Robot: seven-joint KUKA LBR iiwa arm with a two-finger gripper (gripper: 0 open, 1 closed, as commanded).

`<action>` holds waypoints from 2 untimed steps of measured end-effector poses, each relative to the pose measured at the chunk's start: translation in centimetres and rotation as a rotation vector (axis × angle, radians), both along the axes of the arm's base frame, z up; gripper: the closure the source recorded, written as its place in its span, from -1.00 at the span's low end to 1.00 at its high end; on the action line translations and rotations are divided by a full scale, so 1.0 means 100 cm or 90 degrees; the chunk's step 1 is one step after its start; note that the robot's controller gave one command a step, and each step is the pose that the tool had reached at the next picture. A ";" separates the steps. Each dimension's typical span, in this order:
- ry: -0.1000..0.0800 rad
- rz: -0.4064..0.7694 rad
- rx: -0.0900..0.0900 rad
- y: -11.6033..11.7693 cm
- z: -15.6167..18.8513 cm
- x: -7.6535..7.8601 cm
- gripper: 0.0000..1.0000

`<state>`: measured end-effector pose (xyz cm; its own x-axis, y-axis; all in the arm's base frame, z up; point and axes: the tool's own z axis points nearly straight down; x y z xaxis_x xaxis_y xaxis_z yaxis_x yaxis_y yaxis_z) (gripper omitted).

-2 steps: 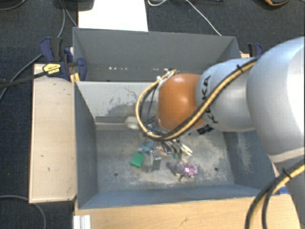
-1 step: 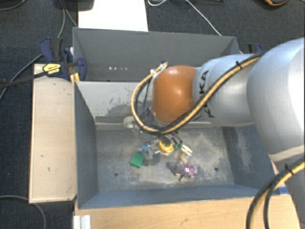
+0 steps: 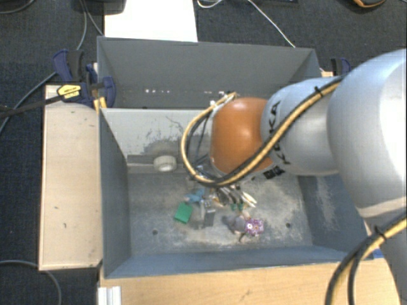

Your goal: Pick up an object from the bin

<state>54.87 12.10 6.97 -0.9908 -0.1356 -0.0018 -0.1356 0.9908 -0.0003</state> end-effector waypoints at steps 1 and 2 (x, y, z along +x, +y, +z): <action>-0.005 0.140 0.003 0.029 0.001 0.005 1.00; -0.005 0.140 0.003 0.029 0.001 0.005 1.00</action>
Offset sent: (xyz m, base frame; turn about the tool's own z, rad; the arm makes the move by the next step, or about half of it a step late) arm 0.0000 0.0000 0.0000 0.0000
